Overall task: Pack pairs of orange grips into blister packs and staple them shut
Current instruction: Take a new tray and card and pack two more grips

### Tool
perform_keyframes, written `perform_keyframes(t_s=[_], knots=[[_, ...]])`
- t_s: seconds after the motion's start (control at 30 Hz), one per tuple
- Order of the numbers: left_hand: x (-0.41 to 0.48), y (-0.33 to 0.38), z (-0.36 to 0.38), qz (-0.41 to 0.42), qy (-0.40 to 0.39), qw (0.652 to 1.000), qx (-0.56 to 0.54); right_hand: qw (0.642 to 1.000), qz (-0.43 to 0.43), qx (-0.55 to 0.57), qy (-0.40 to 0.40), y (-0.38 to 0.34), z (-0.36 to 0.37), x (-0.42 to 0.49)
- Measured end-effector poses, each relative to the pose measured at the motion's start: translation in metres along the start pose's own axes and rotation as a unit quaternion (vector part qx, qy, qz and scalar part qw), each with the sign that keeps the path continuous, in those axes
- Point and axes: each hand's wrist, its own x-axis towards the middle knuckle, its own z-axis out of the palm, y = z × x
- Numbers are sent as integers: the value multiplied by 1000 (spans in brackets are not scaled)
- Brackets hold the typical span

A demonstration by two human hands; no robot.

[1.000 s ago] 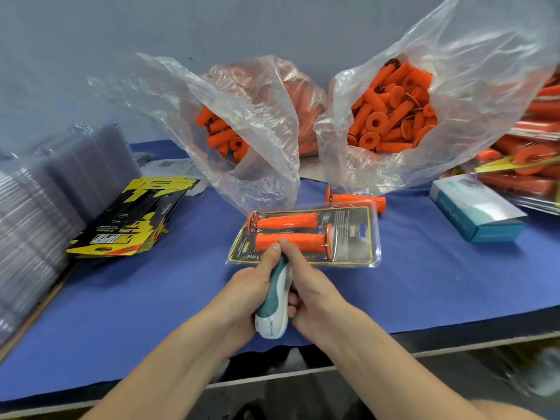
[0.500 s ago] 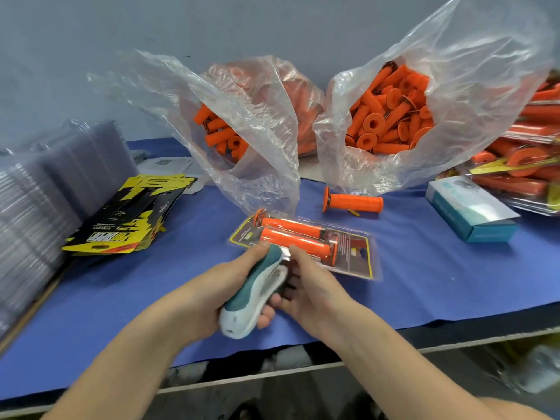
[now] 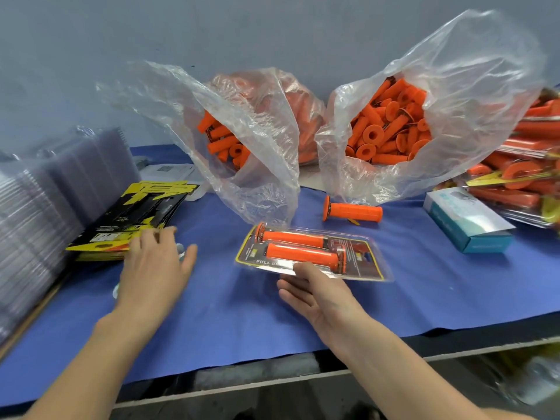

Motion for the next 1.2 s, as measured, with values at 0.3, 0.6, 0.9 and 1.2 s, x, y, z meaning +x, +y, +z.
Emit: perform_keyframes(t_s=[0.3, 0.6, 0.9, 1.2], knots=[[-17, 82, -7, -208, -396, 664, -599, 970, -175, -164, -46, -14, -12, -16], [-28, 115, -36, -96, -323, 627, -702, 960, -243, -132, -34, -60, -38, -37], [-50, 278, -80, 248, 37, 792, -556, 960, -263, 98, -15, -143, -95, -26], [41, 521, -100, 431, 410, 795, -118, 911, -375, 168, 15, -333, -142, 1]])
